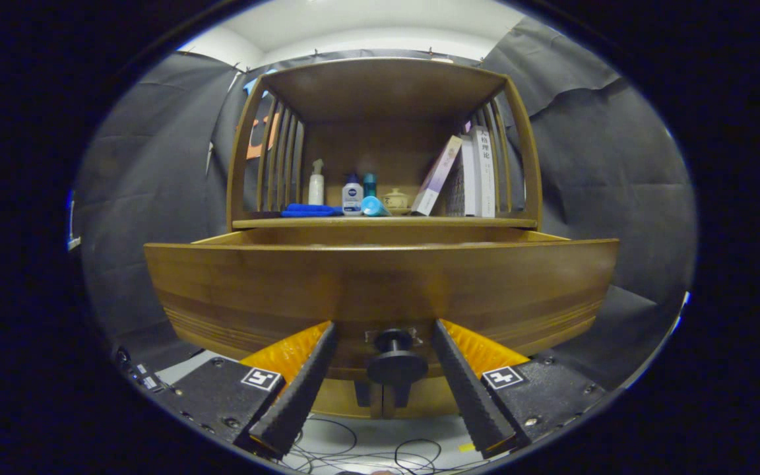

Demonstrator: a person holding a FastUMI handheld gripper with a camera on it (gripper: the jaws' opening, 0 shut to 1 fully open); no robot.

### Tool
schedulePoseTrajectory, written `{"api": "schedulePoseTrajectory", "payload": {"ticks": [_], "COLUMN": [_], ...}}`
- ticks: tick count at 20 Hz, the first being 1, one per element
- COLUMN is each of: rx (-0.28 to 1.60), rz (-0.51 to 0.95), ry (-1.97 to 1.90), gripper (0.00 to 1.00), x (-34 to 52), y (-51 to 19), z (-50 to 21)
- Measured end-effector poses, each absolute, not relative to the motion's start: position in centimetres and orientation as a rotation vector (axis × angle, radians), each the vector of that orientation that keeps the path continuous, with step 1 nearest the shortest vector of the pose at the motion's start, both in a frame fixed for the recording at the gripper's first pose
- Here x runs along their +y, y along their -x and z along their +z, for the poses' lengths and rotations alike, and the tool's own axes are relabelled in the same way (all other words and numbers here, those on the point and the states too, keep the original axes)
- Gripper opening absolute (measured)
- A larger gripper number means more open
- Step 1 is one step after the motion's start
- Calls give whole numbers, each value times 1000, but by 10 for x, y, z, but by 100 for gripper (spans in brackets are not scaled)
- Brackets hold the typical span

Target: Pull open the drawer, take out the items inside it, and place them on the countertop above the cabinet.

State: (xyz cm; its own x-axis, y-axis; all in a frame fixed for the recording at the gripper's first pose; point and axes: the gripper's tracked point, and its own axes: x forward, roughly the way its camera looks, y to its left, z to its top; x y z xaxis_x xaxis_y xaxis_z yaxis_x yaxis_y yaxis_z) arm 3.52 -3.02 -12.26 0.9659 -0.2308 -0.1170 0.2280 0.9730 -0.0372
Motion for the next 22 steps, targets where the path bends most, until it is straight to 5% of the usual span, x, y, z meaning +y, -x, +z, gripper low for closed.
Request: {"api": "schedulePoseTrajectory", "payload": {"ticks": [22], "rx": [177], "rz": [-268], "ry": [52], "gripper": [97], "x": [-52], "y": [-154], "z": [-111]}}
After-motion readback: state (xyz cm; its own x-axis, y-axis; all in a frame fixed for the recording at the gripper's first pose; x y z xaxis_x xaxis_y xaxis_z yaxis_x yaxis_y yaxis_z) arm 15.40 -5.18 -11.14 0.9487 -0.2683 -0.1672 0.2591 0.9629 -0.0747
